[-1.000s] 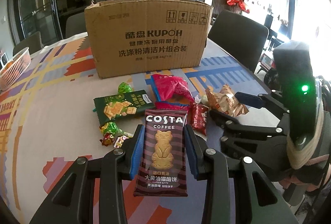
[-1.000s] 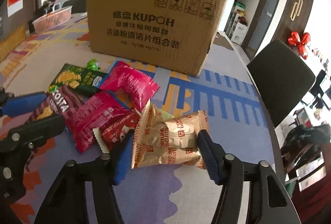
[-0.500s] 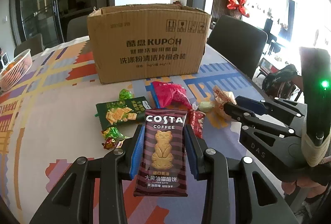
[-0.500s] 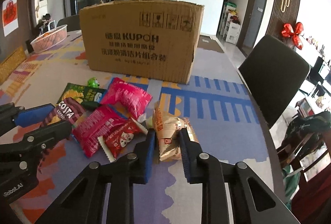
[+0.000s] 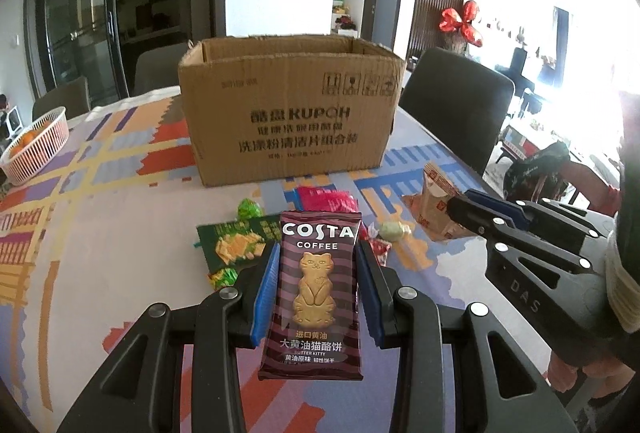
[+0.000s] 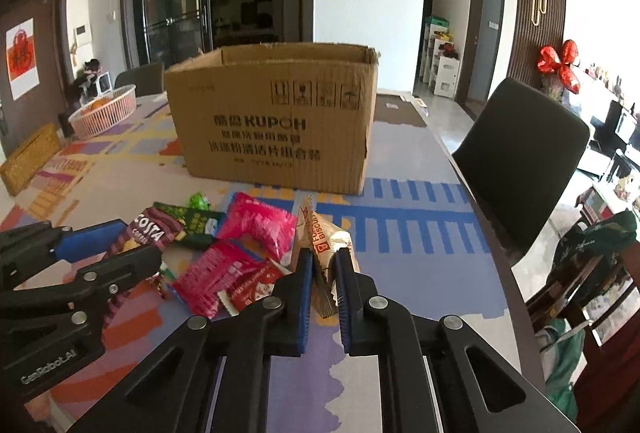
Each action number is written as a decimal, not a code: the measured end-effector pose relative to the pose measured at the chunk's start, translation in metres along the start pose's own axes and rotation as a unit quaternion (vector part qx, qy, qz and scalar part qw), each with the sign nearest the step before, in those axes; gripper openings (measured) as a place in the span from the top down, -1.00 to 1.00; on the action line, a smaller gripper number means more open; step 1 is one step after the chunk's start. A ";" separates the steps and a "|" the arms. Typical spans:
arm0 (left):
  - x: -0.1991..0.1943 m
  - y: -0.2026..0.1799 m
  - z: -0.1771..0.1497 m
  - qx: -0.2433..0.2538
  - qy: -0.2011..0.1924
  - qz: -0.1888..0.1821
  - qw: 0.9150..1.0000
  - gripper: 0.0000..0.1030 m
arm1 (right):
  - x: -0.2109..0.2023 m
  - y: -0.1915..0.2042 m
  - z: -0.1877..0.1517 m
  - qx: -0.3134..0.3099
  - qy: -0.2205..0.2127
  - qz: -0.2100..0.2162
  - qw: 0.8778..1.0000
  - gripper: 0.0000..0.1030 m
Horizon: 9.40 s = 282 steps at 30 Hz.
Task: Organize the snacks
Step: 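Lift both snacks into the cardboard box and open both tools, then move both tools back toward the remaining snacks, then grasp the wrapped sweet with the left tool while the right tool grasps the red bag, then carry the wrapped sweet and red bag into the cardboard box and open both tools, then move both tools back toward the remaining snacks on the table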
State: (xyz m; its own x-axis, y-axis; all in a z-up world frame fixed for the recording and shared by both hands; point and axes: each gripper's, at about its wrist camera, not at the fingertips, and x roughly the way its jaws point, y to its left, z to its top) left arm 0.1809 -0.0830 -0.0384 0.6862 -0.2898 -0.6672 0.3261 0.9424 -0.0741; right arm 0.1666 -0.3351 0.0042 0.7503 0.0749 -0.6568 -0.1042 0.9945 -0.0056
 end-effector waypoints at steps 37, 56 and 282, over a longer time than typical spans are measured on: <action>0.007 0.047 0.172 0.041 -0.091 0.033 0.994 0.27 | -0.004 0.020 0.162 -0.032 -0.133 0.001 0.991 0.76; 0.070 0.058 0.206 0.044 -0.053 0.076 0.995 0.00 | 0.069 0.010 0.190 -0.033 -0.084 0.001 0.996 0.73; 0.014 0.031 0.162 0.103 -0.018 0.020 0.994 -0.15 | 0.017 -0.007 0.161 -0.038 -0.023 0.029 0.999 -0.03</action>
State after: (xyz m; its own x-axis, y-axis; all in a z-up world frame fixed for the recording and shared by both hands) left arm 0.3061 -0.0844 0.0700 0.7232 -0.2621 -0.6389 0.4220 0.9001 0.1084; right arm 0.2854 -0.3290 0.1148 0.7700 0.1374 -0.6230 -0.1963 0.9802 -0.0265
